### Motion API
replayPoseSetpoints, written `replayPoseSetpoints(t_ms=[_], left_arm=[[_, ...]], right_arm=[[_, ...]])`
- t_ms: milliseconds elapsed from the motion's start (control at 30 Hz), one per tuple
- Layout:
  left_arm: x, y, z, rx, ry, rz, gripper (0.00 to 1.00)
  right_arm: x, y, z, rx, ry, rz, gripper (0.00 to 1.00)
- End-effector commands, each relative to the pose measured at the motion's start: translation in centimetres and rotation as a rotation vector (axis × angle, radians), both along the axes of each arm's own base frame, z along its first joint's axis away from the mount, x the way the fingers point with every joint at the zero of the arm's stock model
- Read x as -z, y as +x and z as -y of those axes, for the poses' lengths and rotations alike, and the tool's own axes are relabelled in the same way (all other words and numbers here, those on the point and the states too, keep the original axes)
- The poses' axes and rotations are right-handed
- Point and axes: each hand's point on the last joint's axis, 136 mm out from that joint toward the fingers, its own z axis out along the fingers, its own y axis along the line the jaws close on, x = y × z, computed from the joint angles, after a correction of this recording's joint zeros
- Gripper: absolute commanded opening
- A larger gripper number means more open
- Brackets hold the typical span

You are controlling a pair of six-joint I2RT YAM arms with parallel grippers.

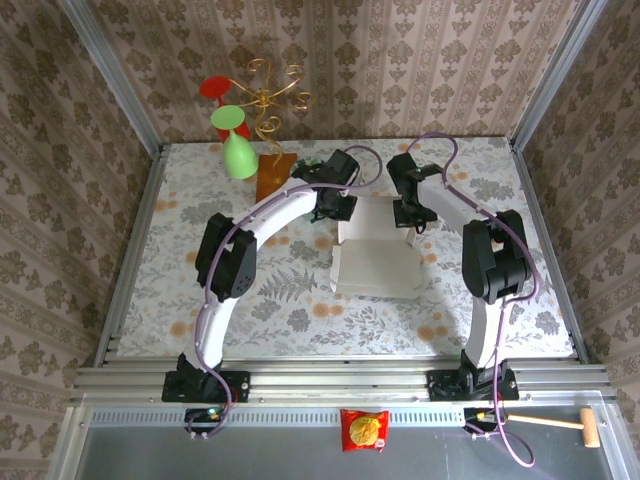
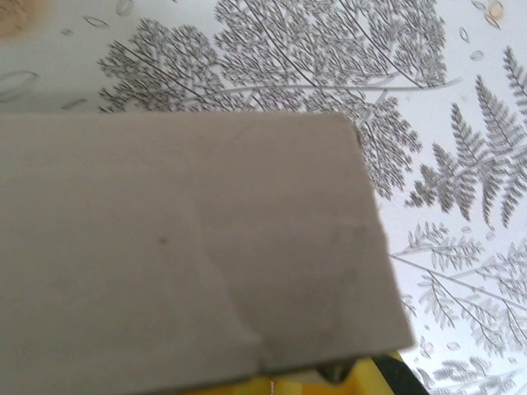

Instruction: Fold the paper box

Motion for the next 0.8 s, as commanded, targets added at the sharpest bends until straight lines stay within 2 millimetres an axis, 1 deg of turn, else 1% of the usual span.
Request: replayPoseSetpoints(t_ms=[0,100,167,500,667,767], left_arm=[[4.2,-3.6,-0.3,-0.004,0.081,-0.187,0.0],[5.1,-4.1,0.0,-0.011,0.083,-0.224,0.0],[5.5,-4.3,0.3,-0.01,0.08,-0.239,0.02],[8.0,-4.9,1.5,0.008,0.06,-0.309,0.2],[8.5,-5.2,1.6,0.01,0.062,-0.326,0.21],[8.6,-5.7,1.3,0.008,0.075,-0.336,0.22]], right_arm=[[0.8,-2.8,1.2,0.019,-0.096,-0.143,0.0],[1.6,-3.4,1.1,0.012,-0.089,-0.186,0.0],[1.9,-3.7,0.9,0.006,-0.076,-0.204,0.0],[3.7,-4.6,0.6,-0.009,-0.028,-0.284,0.0],[3.7,-4.7,0.7,-0.007,-0.023,-0.291,0.0],[3.8,-4.9,0.7,-0.003,-0.021,-0.293,0.0]])
